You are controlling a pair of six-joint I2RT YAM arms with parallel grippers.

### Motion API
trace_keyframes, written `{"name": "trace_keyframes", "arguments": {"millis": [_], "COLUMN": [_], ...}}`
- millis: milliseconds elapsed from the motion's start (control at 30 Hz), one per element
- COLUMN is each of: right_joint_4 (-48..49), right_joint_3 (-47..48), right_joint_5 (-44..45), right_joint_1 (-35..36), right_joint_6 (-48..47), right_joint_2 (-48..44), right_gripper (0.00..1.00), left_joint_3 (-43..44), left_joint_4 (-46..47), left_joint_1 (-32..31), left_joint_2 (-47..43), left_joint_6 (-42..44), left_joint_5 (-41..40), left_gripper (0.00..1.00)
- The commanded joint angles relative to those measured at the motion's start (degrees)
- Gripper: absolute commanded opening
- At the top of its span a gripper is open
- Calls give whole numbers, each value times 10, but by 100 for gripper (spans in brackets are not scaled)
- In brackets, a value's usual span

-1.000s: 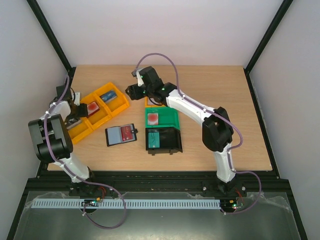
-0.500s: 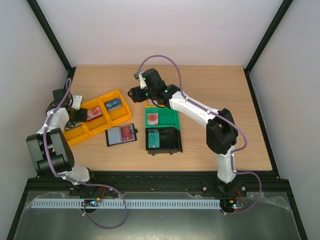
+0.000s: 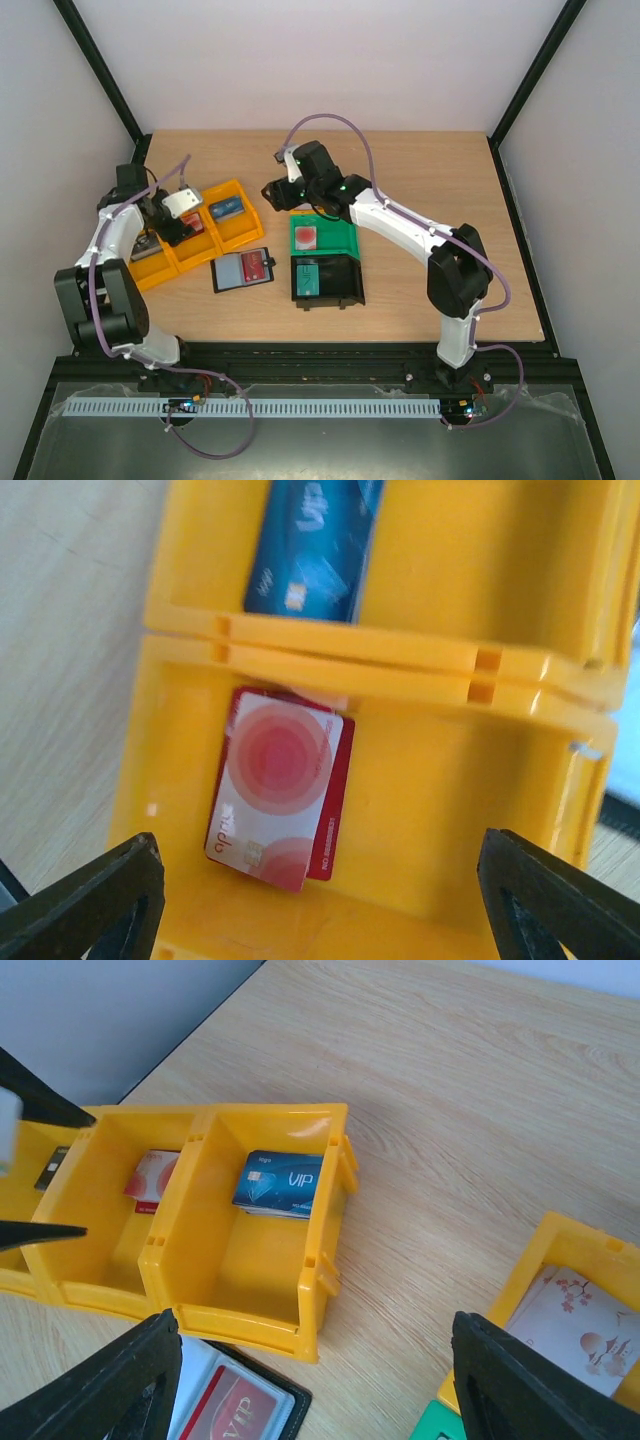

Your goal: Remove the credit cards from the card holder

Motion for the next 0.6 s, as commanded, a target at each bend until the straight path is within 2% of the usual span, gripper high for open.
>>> {"name": "trace_keyframes", "arguments": {"millis": [0, 267, 433, 567], "right_joint_4": [21, 19, 15, 13], "right_joint_3": [-14, -18, -19, -19], "right_joint_5": [4, 1, -5, -5], "right_joint_1": [2, 2, 2, 2], "right_joint_6": [-15, -17, -29, -34], "right_joint_2": [-29, -27, -28, -28], "right_gripper": [72, 72, 72, 72], "left_joint_3": [-22, -72, -46, -37], "left_joint_4": [44, 168, 220, 235], "left_joint_1": [-11, -56, -58, -58], "left_joint_2": [39, 101, 161, 190], "left_joint_6": [146, 161, 114, 115], "left_joint_5": [-70, -137, -185, -218], "left_gripper": [88, 87, 84, 85]}}
